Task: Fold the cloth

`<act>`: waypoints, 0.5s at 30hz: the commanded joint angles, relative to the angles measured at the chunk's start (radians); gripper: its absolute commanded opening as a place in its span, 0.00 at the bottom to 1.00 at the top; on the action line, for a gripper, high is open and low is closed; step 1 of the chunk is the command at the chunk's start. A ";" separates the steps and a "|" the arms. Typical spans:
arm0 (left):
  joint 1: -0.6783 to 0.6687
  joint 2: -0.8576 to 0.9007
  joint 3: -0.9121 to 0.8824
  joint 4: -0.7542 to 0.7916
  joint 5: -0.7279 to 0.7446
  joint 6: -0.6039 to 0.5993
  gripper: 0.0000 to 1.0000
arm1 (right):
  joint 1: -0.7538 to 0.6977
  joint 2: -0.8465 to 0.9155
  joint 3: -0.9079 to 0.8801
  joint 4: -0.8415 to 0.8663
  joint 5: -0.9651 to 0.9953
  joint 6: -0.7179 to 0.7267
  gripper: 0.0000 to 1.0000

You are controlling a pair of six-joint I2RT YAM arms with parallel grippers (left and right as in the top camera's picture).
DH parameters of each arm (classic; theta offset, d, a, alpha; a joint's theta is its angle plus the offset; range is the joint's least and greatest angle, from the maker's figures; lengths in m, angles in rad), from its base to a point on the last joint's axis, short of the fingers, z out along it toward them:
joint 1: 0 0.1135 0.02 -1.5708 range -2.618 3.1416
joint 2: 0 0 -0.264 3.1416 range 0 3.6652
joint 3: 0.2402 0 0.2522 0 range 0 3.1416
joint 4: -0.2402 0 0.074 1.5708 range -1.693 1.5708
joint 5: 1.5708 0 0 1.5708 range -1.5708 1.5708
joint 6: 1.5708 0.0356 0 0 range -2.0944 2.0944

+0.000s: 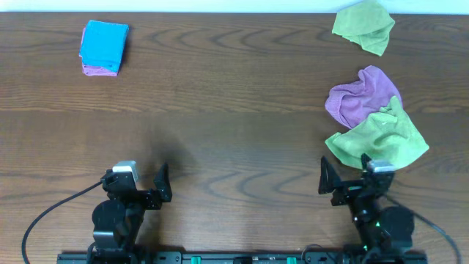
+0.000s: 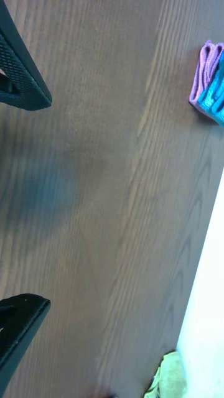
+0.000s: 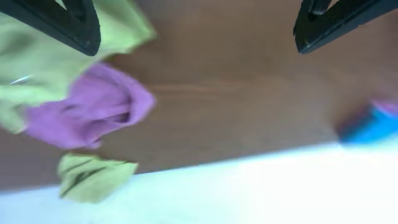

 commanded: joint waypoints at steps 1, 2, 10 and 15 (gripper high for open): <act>0.005 -0.007 -0.020 -0.002 -0.002 0.003 0.95 | -0.009 -0.008 0.002 0.031 -0.002 0.384 0.99; 0.005 -0.007 -0.020 -0.002 -0.002 0.003 0.96 | -0.009 -0.008 0.002 0.046 0.016 0.419 0.99; 0.005 -0.007 -0.020 -0.002 -0.002 0.003 0.95 | -0.009 0.104 0.003 0.169 0.022 0.419 0.99; 0.005 -0.007 -0.020 -0.002 -0.002 0.003 0.95 | -0.009 0.420 0.041 0.277 -0.072 0.353 0.99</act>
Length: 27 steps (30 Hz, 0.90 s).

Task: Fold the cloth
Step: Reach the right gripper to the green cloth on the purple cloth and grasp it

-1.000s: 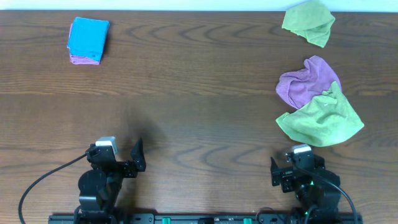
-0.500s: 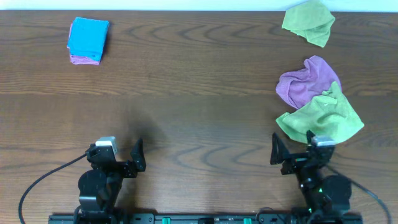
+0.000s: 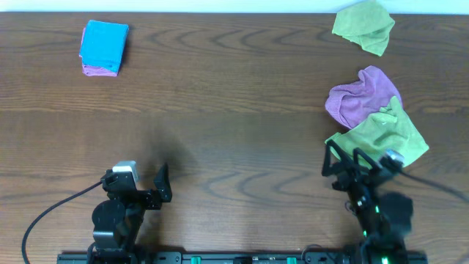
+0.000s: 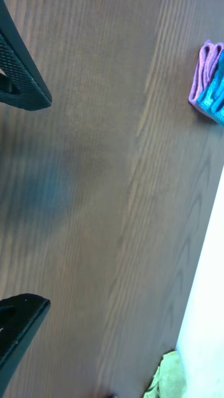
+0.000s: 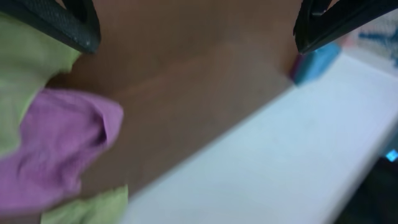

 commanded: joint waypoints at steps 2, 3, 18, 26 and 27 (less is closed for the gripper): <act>0.005 -0.006 -0.020 -0.001 -0.002 0.003 0.95 | -0.009 0.273 0.087 0.045 -0.081 -0.072 0.99; 0.005 -0.006 -0.020 -0.002 -0.002 0.003 0.95 | -0.009 0.344 0.124 0.042 -0.082 -0.098 0.99; 0.005 -0.006 -0.020 -0.002 -0.002 0.003 0.95 | -0.008 1.119 0.836 -0.528 0.173 -0.410 0.99; 0.005 -0.006 -0.020 -0.002 -0.002 0.003 0.95 | 0.000 1.263 0.881 -0.509 0.299 -0.464 0.98; 0.005 -0.006 -0.020 -0.001 -0.002 0.003 0.95 | 0.002 1.281 0.881 -0.485 0.301 -0.473 0.97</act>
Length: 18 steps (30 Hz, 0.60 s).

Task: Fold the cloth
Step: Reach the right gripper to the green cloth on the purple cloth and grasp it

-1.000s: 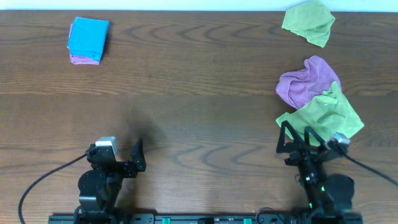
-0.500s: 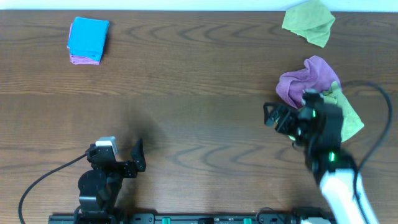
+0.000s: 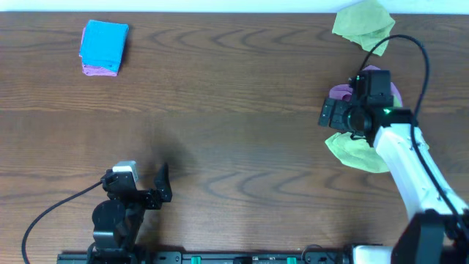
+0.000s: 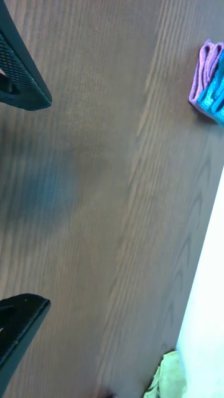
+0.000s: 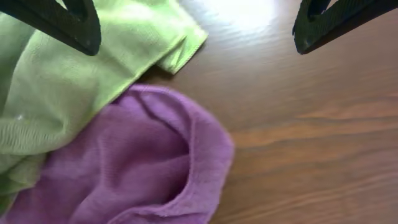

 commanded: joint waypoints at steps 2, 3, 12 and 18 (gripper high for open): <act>0.005 -0.006 -0.020 -0.003 -0.002 0.003 0.95 | 0.008 0.068 0.016 0.066 0.068 -0.043 0.94; 0.005 -0.006 -0.020 -0.003 -0.002 0.003 0.95 | 0.013 0.083 0.016 0.080 0.068 -0.042 0.93; 0.005 -0.006 -0.020 -0.003 -0.002 0.003 0.95 | 0.032 0.097 0.028 0.031 0.154 -0.031 0.82; 0.005 -0.006 -0.020 -0.003 -0.002 0.003 0.95 | 0.010 0.042 0.063 -0.098 0.394 0.076 0.89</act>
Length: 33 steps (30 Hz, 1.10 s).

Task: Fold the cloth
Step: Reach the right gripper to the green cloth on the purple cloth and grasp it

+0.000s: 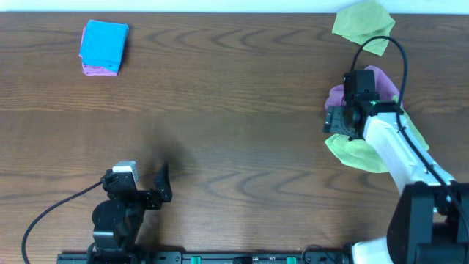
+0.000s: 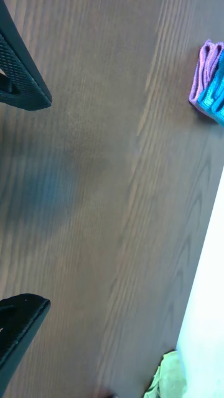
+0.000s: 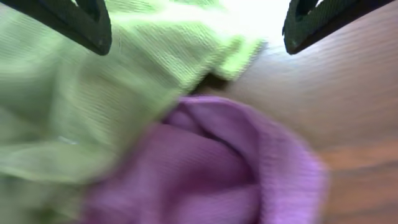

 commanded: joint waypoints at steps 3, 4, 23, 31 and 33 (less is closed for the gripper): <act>0.005 -0.006 -0.020 -0.003 -0.002 0.003 0.95 | -0.072 -0.050 0.035 -0.033 0.145 0.093 0.85; 0.005 -0.006 -0.020 -0.003 -0.002 0.003 0.95 | -0.093 -0.050 0.035 -0.047 0.145 0.107 0.85; 0.005 -0.006 -0.020 -0.003 -0.002 0.003 0.95 | -0.323 0.059 0.031 -0.101 -0.013 0.137 0.79; 0.005 -0.006 -0.020 -0.003 -0.002 0.003 0.96 | -0.324 0.135 0.031 -0.098 -0.013 0.138 0.01; 0.005 -0.006 -0.020 -0.003 -0.002 0.003 0.95 | -0.324 0.143 0.031 -0.098 -0.013 0.138 0.01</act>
